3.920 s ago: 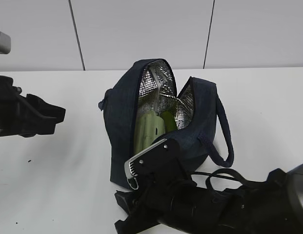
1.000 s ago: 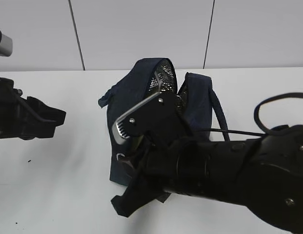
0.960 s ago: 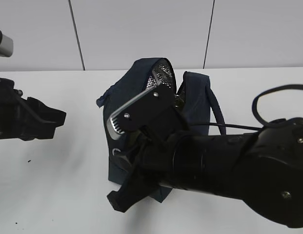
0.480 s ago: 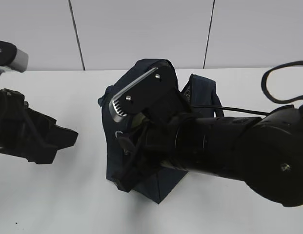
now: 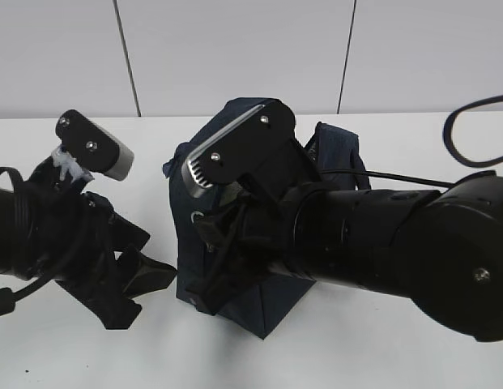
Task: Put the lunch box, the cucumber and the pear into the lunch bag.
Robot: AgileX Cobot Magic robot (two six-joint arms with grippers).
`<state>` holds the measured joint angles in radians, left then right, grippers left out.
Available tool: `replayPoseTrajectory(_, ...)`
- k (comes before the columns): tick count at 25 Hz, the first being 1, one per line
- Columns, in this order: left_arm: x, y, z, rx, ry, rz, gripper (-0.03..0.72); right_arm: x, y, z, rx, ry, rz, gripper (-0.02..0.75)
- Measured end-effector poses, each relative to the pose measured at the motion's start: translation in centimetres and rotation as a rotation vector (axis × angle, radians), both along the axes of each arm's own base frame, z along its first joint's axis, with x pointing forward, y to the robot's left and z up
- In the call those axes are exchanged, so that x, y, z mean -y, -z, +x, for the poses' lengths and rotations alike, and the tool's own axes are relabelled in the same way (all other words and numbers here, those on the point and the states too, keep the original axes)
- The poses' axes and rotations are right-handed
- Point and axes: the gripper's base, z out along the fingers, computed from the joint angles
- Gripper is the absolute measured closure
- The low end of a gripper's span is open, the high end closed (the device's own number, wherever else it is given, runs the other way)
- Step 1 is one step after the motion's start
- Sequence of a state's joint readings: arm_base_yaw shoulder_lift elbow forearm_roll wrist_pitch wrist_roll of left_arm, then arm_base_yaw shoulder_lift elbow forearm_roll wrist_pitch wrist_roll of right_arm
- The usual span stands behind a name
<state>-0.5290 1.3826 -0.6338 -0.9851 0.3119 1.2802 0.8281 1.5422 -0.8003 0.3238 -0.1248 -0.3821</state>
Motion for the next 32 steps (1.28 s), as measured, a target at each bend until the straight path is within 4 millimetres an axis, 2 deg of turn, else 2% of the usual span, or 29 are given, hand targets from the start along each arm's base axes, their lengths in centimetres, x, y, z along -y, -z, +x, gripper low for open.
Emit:
replayPoseTrajectory(8, 1.5, 0.6, 1.9, -0.001, 0.055, -0.001, 0.296, 0.0, 0.0, 0.0, 0.0, 0.0, 0.0, 0.732)
replayPoseTrajectory(10, 1.9, 0.6, 2.4, -0.006, 0.061, -0.005, 0.319, 0.0, 0.0, 0.0, 0.0, 0.0, 0.0, 0.732)
replayPoseTrajectory(13, 2.2, 0.9, 2.7, -0.025, 0.074, -0.009, 0.461, 0.0, 0.0, 0.0, 0.0, 0.0, 0.0, 0.732)
replayPoseTrajectory(16, 2.3, 0.9, 2.8, -0.03, 0.079, -0.009, 0.638, 0.0, 0.0, 0.0, 0.0, 0.002, 0.0, 0.732)
replayPoseTrajectory(18, 2.4, 1.0, 2.7, -0.038, 0.089, -0.012, 0.68, 0.0, 0.0, 0.0, 0.001, 0.001, -0.001, 0.732)
replayPoseTrajectory(28, 2.4, 1.0, 2.5, -0.051, 0.11, -0.014, 0.696, 0.0, -0.4, 0.3, 0.042, 0.012, 0.019, 0.732)
replayPoseTrajectory(32, 2.5, 1.0, 2.4, -0.056, 0.115, -0.016, 0.697, -0.2, -1.4, 0.7, 0.077, 0.023, 0.024, 0.732)
